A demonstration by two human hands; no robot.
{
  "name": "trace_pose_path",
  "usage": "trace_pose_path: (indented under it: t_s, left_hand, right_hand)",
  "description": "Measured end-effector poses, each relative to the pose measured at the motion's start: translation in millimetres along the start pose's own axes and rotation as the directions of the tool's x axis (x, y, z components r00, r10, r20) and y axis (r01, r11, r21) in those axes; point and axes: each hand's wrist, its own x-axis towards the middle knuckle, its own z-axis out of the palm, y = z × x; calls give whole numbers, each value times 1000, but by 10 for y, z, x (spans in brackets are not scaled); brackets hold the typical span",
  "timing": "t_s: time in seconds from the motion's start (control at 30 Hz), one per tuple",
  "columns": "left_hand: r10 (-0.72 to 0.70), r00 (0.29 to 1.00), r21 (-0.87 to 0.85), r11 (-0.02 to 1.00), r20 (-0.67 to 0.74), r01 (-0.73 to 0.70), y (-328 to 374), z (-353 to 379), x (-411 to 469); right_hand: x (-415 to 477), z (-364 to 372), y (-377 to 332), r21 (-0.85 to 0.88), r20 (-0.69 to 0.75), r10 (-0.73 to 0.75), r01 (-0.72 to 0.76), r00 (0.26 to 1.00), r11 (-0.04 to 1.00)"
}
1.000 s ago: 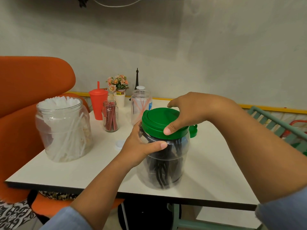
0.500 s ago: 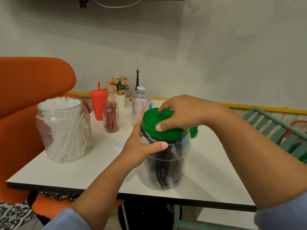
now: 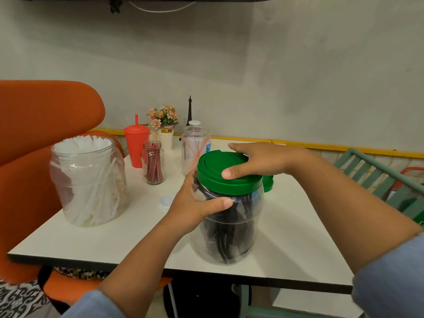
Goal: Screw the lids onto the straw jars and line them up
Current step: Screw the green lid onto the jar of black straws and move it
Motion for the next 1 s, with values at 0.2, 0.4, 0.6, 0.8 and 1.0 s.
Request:
trace_pose_path:
  t_s: [0.2, 0.4, 0.6, 0.8, 1.0]
  left_hand:
    - [-11, 1000, 18, 1000, 22, 10, -15, -9, 6]
    - [-27, 1000, 42, 999, 15, 26, -36, -14, 9]
    - [-22, 1000, 26, 999, 13, 22, -51, -11, 16]
    - [-1, 1000, -10, 1000, 9, 1, -62, -3, 15]
    - [-8, 1000, -4, 1000, 10, 8, -46, -3, 11]
  right_hand:
    - [-66, -99, -18, -154, 38, 40, -34, 998, 988]
    - [-102, -188, 11, -159, 106, 59, -42, 993, 986]
    - [-27, -41, -16, -112, 66, -32, 40, 997, 993]
    - [11, 52, -82, -245, 5, 52, -49, 999, 968]
    - [-24, -53, -17, -40, 95, 5, -1, 995, 999]
